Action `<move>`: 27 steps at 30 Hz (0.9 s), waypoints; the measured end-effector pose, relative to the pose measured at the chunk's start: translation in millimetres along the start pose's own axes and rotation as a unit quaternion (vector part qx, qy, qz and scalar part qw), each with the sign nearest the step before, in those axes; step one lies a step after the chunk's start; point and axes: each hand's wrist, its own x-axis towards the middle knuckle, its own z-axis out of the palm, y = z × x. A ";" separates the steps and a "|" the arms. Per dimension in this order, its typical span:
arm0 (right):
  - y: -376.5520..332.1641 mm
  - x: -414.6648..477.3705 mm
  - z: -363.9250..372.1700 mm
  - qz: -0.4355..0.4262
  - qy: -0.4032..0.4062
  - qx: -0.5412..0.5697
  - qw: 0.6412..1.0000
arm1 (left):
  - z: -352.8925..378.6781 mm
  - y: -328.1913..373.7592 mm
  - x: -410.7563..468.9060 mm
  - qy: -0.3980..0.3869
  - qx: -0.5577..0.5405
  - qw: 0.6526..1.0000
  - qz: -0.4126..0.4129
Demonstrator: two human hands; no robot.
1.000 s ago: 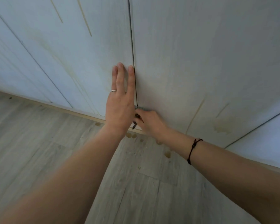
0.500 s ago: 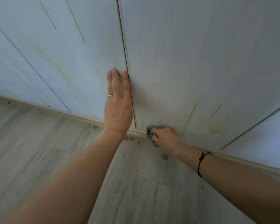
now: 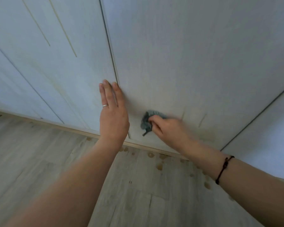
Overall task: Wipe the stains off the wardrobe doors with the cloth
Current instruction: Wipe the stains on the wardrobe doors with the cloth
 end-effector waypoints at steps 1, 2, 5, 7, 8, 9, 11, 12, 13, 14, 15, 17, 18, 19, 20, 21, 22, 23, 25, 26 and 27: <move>-9.1 19.0 -16.6 -0.006 0.057 0.016 0.998 | 0.2 2.3 -0.5 -0.005 -0.002 1.000 -0.007; -17.8 33.8 -32.2 -0.009 0.122 0.040 0.992 | 0.1 4.4 -3.7 -0.012 -0.005 1.000 -0.015; -11.2 29.7 -53.5 0.002 0.167 0.067 0.984 | 3.1 5.4 -8.1 -0.010 -0.001 1.000 -0.026; 6.9 -7.4 -38.8 0.024 0.066 0.041 0.997 | 3.7 5.9 -9.3 -0.014 -0.011 0.999 -0.032; 12.5 -27.9 -30.1 0.049 0.006 0.024 0.999 | 2.3 8.2 -8.8 -0.015 -0.017 0.999 -0.036; 15.2 -41.3 -23.0 0.068 -0.036 0.011 0.997 | 1.8 9.8 -8.5 -0.015 -0.021 0.999 -0.040; 9.0 -36.4 -25.8 0.090 -0.039 0.025 0.995 | 2.9 12.0 -7.6 -0.014 -0.023 0.999 -0.047; 2.9 -23.7 -36.3 0.097 -0.016 0.036 0.995 | 4.5 13.2 -6.4 -0.013 -0.020 0.999 -0.047; -3.3 -8.1 -47.6 0.100 0.023 0.057 0.993 | 5.1 12.6 -5.2 -0.015 -0.015 0.999 -0.045; -7.3 6.4 -60.1 0.095 0.084 0.072 0.989 | 6.1 12.5 -5.4 -0.018 -0.014 0.999 -0.045; -8.5 17.3 -71.8 0.085 0.142 0.075 0.983 | 6.6 12.1 -5.1 -0.020 -0.012 0.999 -0.047; -0.5 14.9 -77.4 0.051 0.176 0.049 0.982 | 7.8 12.6 -5.5 -0.017 0.004 0.999 -0.051; 6.3 1.5 -69.9 0.036 0.143 0.023 0.989 | 8.4 13.4 -5.6 -0.015 0.016 0.998 -0.053; 16.3 -18.2 -57.3 0.036 0.076 0.003 0.996 | 8.4 14.5 -5.6 -0.016 0.027 0.998 -0.057; 25.1 -38.9 -44.4 0.055 -0.004 -0.015 0.998 | 8.0 15.8 -5.4 -0.019 0.035 0.997 -0.062; 31.2 -54.9 -35.7 0.080 -0.069 -0.022 0.994 | 7.6 16.9 -4.6 -0.022 0.041 0.997 -0.065; 33.0 -60.9 -32.4 0.104 -0.106 -0.017 0.989 | 7.9 17.9 -3.7 -0.023 0.046 0.997 -0.065; 30.6 -56.8 -34.7 0.119 -0.111 -0.006 0.987 | 8.0 18.6 -2.8 -0.022 0.051 0.996 -0.066; 19.2 -31.2 -48.3 0.118 -0.047 0.027 0.992 | 8.8 20.5 -0.3 -0.021 0.058 0.995 -0.072; 10.7 -14.7 -59.0 0.104 0.018 0.041 0.994 | 9.2 21.1 -0.7 -0.021 0.059 0.995 -0.078; 3.4 0.1 -71.0 0.088 0.087 0.055 0.991 | 9.9 21.7 -1.3 -0.019 0.059 0.995 -0.082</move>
